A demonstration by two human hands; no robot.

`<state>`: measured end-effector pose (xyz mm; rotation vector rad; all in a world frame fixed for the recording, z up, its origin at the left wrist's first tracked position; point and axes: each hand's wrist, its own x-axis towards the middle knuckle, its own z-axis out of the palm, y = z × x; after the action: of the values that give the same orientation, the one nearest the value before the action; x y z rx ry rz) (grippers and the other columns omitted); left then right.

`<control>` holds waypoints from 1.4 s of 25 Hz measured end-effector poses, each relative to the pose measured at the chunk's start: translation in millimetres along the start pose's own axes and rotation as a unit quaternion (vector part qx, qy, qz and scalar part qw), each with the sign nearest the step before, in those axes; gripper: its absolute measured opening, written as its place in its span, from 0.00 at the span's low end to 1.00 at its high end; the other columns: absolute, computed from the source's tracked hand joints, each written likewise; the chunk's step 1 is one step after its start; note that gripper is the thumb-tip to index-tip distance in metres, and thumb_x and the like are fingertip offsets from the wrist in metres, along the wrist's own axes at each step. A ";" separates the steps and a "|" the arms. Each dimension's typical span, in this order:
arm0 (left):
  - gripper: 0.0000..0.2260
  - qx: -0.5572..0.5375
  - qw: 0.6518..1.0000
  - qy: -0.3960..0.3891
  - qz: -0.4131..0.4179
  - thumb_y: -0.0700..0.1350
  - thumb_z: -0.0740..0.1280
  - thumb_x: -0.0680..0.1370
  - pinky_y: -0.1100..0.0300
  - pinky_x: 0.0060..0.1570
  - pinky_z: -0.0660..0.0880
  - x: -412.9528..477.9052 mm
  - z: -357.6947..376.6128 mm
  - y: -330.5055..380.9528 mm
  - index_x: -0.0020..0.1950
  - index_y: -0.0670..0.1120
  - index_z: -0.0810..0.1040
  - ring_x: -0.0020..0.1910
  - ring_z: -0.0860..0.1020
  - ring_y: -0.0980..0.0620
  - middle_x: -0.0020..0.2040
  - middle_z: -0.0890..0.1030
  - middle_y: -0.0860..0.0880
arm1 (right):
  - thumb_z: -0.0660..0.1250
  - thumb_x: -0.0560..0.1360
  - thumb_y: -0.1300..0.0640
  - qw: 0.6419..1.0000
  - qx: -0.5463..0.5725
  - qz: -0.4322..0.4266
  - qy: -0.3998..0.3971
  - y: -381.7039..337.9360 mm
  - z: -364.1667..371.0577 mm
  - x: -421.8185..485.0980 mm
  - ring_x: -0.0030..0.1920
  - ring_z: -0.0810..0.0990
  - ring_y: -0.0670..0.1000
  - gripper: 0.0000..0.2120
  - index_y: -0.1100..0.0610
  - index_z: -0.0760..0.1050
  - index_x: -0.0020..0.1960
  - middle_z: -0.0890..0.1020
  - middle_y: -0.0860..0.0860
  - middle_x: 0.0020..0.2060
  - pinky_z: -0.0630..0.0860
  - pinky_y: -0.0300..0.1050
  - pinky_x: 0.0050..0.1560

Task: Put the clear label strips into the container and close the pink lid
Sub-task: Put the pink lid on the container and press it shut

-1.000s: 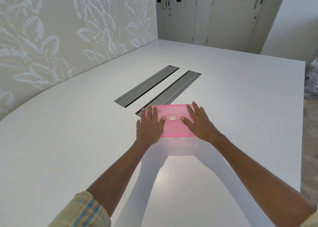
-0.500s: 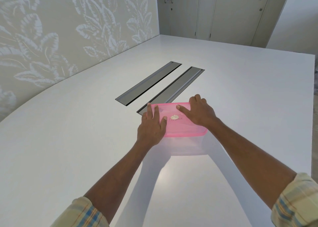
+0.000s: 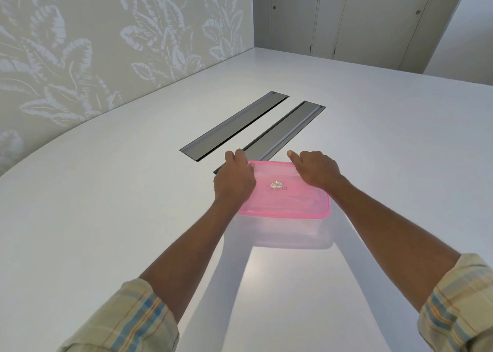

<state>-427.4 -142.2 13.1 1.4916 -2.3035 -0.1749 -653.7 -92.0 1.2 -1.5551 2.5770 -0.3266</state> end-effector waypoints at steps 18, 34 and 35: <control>0.26 -0.068 0.980 -0.118 -0.142 0.54 0.50 0.86 0.48 0.57 0.70 68.2 20.9 -30.4 0.62 0.39 0.81 0.63 0.79 0.36 0.63 0.82 0.38 | 0.42 0.85 0.35 1.000 -0.006 -0.016 0.019 1.3 7.9 4.0 0.55 0.81 0.63 0.34 0.58 0.78 0.59 0.83 0.59 0.55 0.74 0.55 0.54; 0.27 -0.149 0.952 -0.207 -0.171 0.57 0.53 0.86 0.46 0.62 0.76 79.3 26.7 -34.8 0.66 0.38 0.79 0.65 0.80 0.34 0.64 0.82 0.36 | 0.52 0.77 0.40 0.980 0.135 0.121 -0.086 9.9 5.6 17.8 0.43 0.78 0.58 0.23 0.56 0.76 0.43 0.81 0.57 0.45 0.70 0.49 0.41; 0.26 -0.164 0.949 -0.205 -0.175 0.57 0.54 0.86 0.45 0.63 0.77 79.5 28.5 -35.4 0.66 0.37 0.79 0.65 0.80 0.34 0.65 0.82 0.36 | 0.52 0.77 0.42 0.979 0.133 0.122 -0.091 9.8 6.2 19.3 0.41 0.76 0.56 0.21 0.56 0.75 0.42 0.81 0.57 0.45 0.69 0.48 0.39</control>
<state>-436.8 -231.7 -3.8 1.7927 -2.1283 -1.0007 -669.8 -105.4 -7.0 -1.1129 2.4282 -0.4577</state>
